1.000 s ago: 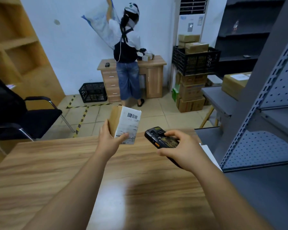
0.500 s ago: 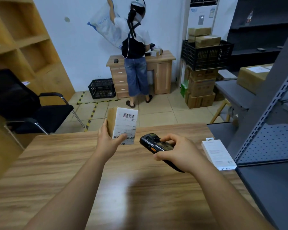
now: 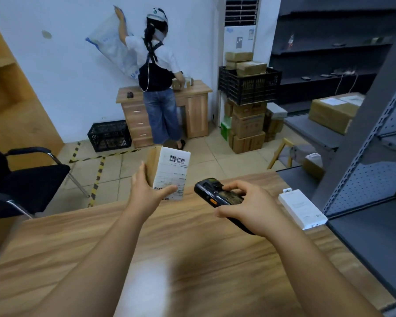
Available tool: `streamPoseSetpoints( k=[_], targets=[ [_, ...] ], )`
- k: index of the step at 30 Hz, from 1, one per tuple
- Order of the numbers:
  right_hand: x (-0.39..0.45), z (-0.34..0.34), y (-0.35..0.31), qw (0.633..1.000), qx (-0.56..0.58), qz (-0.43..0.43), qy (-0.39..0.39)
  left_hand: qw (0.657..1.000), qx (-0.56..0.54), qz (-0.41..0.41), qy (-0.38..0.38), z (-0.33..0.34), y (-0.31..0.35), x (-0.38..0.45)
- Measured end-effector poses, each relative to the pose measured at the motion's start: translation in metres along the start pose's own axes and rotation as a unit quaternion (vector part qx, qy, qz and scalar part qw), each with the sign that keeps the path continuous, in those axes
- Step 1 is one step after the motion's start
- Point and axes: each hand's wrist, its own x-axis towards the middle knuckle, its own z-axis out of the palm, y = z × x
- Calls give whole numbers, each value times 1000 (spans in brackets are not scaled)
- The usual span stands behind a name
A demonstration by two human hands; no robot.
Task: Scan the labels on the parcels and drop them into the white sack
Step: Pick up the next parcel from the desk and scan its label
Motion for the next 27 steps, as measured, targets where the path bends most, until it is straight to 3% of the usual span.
streamPoseSetpoints(
  k=[7, 13, 21, 27],
  targets=[
    [-11, 9, 1, 991, 35, 33, 122, 992, -34, 56, -106, -11, 5, 33],
    [-61, -25, 40, 961, 41, 100, 254, 944, -161, 32, -286, 71, 45, 13],
    [-194, -114, 111, 860, 48, 171, 478, 846, -232, 13, -479, 222, 136, -118],
    [-308, -161, 175, 797, 55, 213, 563, 797, -184, 20, -575, 294, 186, -243]
  ],
)
